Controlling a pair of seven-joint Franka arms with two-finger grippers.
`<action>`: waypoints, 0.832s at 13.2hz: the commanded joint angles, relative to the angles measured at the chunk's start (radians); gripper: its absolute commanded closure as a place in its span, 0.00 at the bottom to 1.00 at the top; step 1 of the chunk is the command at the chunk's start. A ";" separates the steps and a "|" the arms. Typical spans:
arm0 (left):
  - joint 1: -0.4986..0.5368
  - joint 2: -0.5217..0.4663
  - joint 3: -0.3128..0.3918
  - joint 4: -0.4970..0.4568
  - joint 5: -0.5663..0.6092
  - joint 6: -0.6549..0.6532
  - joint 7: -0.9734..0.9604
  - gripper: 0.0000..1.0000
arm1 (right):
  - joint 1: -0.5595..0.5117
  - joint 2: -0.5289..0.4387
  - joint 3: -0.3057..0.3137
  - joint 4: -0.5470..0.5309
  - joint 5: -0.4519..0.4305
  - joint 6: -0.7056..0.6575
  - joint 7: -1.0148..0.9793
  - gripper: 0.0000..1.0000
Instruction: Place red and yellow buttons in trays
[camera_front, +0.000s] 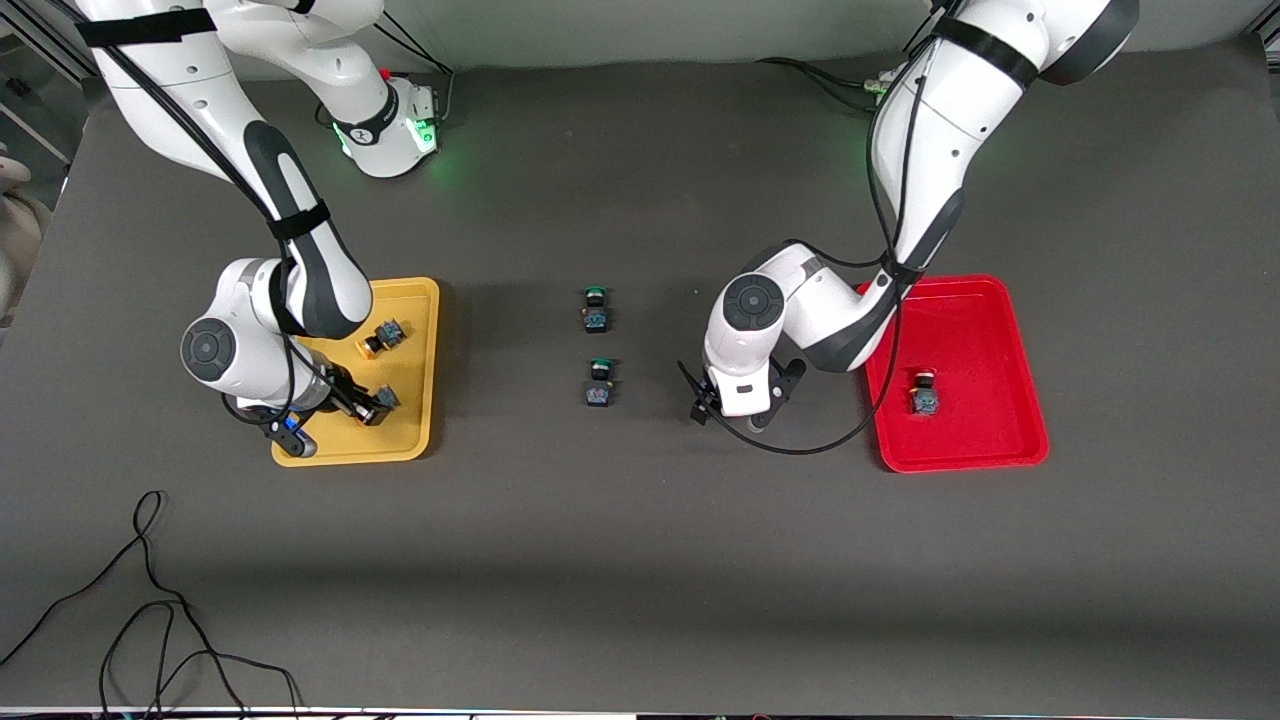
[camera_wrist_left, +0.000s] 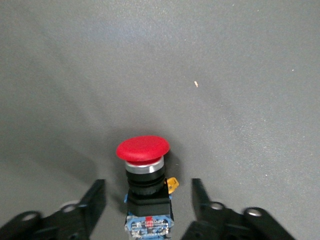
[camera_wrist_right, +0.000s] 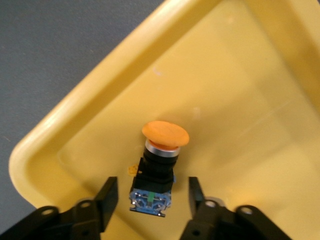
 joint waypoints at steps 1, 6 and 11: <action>-0.024 0.000 0.019 0.018 0.019 -0.019 -0.032 1.00 | 0.001 -0.047 -0.004 0.027 0.004 -0.014 -0.021 0.00; -0.008 -0.047 0.016 0.024 0.018 -0.075 0.063 1.00 | 0.003 -0.226 -0.009 0.110 -0.010 -0.252 -0.022 0.00; 0.277 -0.222 -0.160 -0.045 -0.094 -0.338 0.625 1.00 | 0.003 -0.470 0.025 0.113 -0.189 -0.457 -0.097 0.00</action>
